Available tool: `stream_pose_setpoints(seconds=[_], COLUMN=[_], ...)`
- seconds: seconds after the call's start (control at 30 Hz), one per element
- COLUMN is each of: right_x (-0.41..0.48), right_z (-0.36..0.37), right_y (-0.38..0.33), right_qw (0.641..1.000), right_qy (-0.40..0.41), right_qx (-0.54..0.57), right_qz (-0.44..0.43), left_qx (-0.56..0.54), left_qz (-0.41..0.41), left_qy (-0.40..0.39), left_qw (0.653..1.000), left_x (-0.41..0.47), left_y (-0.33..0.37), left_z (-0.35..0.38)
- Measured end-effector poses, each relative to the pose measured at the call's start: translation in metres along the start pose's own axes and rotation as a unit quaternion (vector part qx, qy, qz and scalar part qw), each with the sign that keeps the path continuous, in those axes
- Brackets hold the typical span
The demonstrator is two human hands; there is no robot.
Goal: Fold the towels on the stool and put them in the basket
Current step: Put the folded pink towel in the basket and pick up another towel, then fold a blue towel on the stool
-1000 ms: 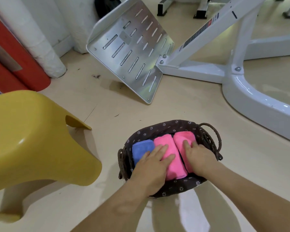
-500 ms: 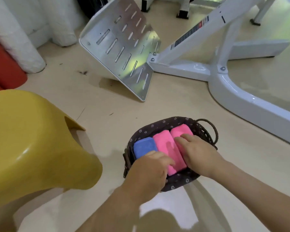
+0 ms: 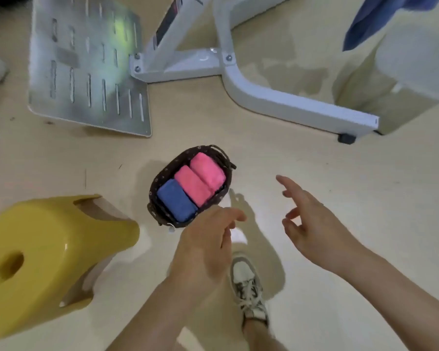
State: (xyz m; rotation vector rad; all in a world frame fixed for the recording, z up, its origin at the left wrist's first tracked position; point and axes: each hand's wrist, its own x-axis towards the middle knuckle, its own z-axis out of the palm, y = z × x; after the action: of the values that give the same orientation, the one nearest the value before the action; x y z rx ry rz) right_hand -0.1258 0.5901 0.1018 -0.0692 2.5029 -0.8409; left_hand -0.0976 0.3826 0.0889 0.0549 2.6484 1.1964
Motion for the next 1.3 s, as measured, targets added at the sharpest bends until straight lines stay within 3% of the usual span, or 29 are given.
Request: stream_pose_setpoints(seconds=[0.07, 0.17, 0.33, 0.43, 0.57, 0.7, 0.97, 1.0, 1.07, 1.17, 1.23, 1.3], right_x=[-0.023, -0.039, -0.035, -0.024, -0.003, 0.023, 0.154, 0.173, 0.208, 0.245, 0.258, 0.271], right_z=[-0.058, -0.142, -0.262, -0.32, -0.372, -0.41, -0.496, -0.504, -0.516, -0.525, -0.53, -0.536], right_y=[-0.008, -0.019, -0.03, -0.027, -0.015, -0.007, -0.021, -0.022, -0.016, -0.001, 0.012, 0.024], right_qw=[0.996, 0.966, 0.855, 0.818, 0.8, 0.823, 0.917, 0.939, 0.982, 0.995, 0.988, 0.99], right_qy=[0.043, 0.124, 0.182, 0.203, 0.217, 0.217, 0.225, 0.215, 0.157, -0.025, -0.117, -0.131], right_qx=[0.066, 0.199, 0.457, 0.514, 0.535, 0.5, 0.329, 0.27, 0.104, -0.096, -0.105, -0.054], right_qz=[0.047, 0.106, 0.165, 0.162, 0.166, 0.162, 0.035, 0.018, -0.009, -0.011, 0.002, -0.007], left_qx=[0.006, -0.028, -0.101, -0.138, -0.136, -0.094, 0.052, 0.074, 0.126, 0.222, 0.233, 0.232], left_qz=[0.035, -0.008, -0.022, -0.005, 0.014, 0.037, 0.148, 0.152, 0.153, 0.127, 0.074, 0.042], left_qy=[0.014, -0.021, -0.017, 0.026, 0.026, 0.027, 0.197, 0.194, 0.105, -0.037, -0.062, -0.036], left_qw=[0.999, 0.999, 0.995, 0.99, 0.99, 0.995, 0.968, 0.966, 0.975, 0.966, 0.968, 0.971], left_x=[0.02, 0.057, 0.119, 0.154, 0.191, 0.237, 0.398, 0.414, 0.435, 0.441, 0.441, 0.445], left_y=[0.057, 0.143, 0.264, 0.319, 0.364, 0.386, 0.408, 0.41, 0.416, 0.413, 0.409, 0.41], left_z=[-0.02, -0.046, -0.063, -0.064, -0.056, -0.051, -0.074, -0.077, -0.072, -0.038, -0.018, -0.008])
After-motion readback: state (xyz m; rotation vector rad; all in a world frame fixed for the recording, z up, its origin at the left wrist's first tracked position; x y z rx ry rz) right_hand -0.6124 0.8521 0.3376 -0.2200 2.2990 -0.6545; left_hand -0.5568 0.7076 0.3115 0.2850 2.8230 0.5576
